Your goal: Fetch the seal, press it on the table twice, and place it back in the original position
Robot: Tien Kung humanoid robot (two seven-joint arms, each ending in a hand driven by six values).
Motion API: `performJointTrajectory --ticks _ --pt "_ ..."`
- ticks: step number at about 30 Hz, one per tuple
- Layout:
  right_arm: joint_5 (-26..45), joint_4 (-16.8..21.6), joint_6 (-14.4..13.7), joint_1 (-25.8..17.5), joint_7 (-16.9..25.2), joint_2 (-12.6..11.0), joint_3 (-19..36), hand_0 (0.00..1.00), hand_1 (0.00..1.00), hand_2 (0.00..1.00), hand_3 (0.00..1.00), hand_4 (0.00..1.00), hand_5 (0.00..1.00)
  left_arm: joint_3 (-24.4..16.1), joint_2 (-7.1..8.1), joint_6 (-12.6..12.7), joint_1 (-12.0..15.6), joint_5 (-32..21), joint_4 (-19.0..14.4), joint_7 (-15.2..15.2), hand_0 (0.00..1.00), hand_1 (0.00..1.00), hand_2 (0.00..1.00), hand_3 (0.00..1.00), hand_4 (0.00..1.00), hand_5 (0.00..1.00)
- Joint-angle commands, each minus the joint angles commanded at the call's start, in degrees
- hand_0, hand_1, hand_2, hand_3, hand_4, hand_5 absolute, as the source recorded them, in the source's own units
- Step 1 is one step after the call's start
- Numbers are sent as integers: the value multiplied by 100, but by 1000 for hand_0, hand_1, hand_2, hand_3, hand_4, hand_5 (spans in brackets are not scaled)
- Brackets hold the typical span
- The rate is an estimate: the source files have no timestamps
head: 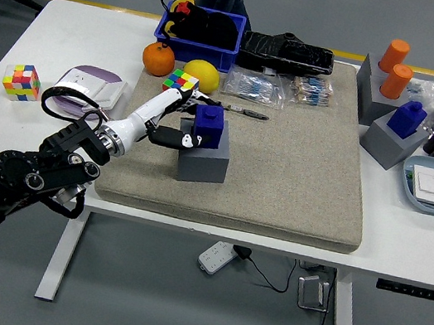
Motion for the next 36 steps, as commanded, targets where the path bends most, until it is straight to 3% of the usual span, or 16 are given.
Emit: performJointTrajectory --ticks 5,6,16,17,23,24,29,30,35,36 --pt "2 1 -1 -3 0 1 0 867 782 739 744 803 565 -24 -2 -10 10 -27 8 -5 798 771 722 785 922 2" --pt "4 0 -1 -4 0 0 -1 868 782 740 744 803 565 -24 -1 -13 10 -28 8 -2 812 785 749 793 979 2" --pt "6 -2 4 -11 -4 4 9 867 782 739 744 803 565 -75 3 -19 5 -39 30 -15 813 790 753 794 993 2" --pt "6 -3 4 -11 -5 4 13 867 782 739 744 803 565 -91 3 -32 6 -31 37 -5 842 837 794 840 998 3" --pt "8 -6 4 -21 -8 5 22 867 782 739 744 803 565 -197 7 -216 3 74 75 113 842 837 794 840 998 3" --pt "9 -5 5 -21 -8 6 22 868 782 739 744 803 565 -218 8 -256 0 91 84 131 945 990 978 993 998 302" --pt "10 -1 3 -24 -5 15 32 868 782 739 744 803 565 -354 14 -417 -4 85 133 131 945 990 978 993 998 302" --pt "11 -2 5 -25 -6 16 31 866 781 738 744 803 565 -390 15 -438 0 90 141 124 998 998 998 998 998 444" --pt "9 -7 5 -37 -7 17 35 866 781 738 744 803 565 -558 46 -654 21 18 151 130 998 998 998 998 998 444" --pt "11 -7 6 -34 -8 14 36 869 782 736 744 803 564 -607 61 -703 28 -1 146 132 998 998 998 998 998 524"
